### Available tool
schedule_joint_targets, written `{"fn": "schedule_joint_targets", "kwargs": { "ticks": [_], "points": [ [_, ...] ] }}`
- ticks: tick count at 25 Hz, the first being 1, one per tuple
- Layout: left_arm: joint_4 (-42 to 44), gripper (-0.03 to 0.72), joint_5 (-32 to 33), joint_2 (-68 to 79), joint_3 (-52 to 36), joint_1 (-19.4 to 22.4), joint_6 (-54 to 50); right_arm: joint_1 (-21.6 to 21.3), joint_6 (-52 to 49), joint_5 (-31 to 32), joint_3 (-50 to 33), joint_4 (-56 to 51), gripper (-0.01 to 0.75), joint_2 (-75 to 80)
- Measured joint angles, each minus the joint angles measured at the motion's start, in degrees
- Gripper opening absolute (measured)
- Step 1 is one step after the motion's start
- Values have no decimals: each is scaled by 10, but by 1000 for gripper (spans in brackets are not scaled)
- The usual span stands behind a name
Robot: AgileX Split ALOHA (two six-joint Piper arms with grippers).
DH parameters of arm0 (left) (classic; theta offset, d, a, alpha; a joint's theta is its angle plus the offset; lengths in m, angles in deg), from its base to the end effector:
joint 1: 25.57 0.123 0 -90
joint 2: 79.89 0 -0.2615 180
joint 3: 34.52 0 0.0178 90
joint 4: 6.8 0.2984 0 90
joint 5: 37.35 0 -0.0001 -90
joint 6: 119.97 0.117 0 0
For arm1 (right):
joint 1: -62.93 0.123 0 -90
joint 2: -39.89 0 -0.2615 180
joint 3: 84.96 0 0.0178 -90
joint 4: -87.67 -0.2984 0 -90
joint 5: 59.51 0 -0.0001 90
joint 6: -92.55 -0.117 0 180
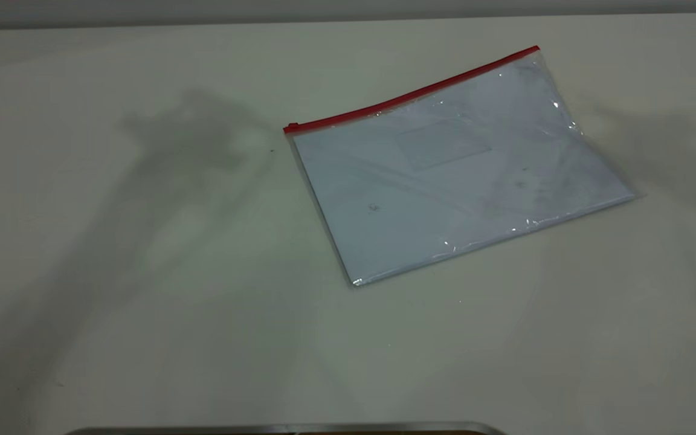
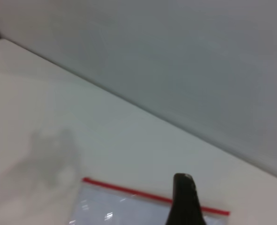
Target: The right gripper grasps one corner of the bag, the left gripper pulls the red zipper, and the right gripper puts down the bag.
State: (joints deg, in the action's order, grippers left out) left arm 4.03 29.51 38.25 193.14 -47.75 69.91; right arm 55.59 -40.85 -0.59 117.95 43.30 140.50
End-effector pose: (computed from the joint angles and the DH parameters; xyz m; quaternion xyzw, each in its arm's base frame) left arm 0.4495 -0.1614 0.3858 0.2589 0.8905 0.0550 0.3701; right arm 0.4157 0.0171 0.4038 -0.2310 0.8311 0.1768 0.4740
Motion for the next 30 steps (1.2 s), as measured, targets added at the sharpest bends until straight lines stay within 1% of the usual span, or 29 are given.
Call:
{"fn": "schedule_joint_targets", "kwargs": {
  "ticks": [3,6,10,14,16,19,26,30],
  "points": [
    [0,505,0,-77,-18,0,-1,0,-38,58,0,3,595,-47],
    [1,505,0,-159,-74,0,-2,0,-61,116,0,3,593,-81],
    [0,505,0,-269,-177,0,-13,0,-103,119,0,-1,593,-118],
    [-5,505,0,-376,-264,0,-56,0,-140,119,-16,-4,593,-173],
    [-13,505,0,-423,-302,0,-75,0,-143,119,-50,-5,593,-215],
    [-32,505,0,-496,-361,0,-93,0,-145,119,-127,-7,593,-297],
    [-44,505,0,-666,-536,-1,-86,0,-137,119,-315,-1,592,-508],
    [-66,505,1,-771,-629,-1,-82,0,-141,119,-392,32,592,-618]
  ]
}}
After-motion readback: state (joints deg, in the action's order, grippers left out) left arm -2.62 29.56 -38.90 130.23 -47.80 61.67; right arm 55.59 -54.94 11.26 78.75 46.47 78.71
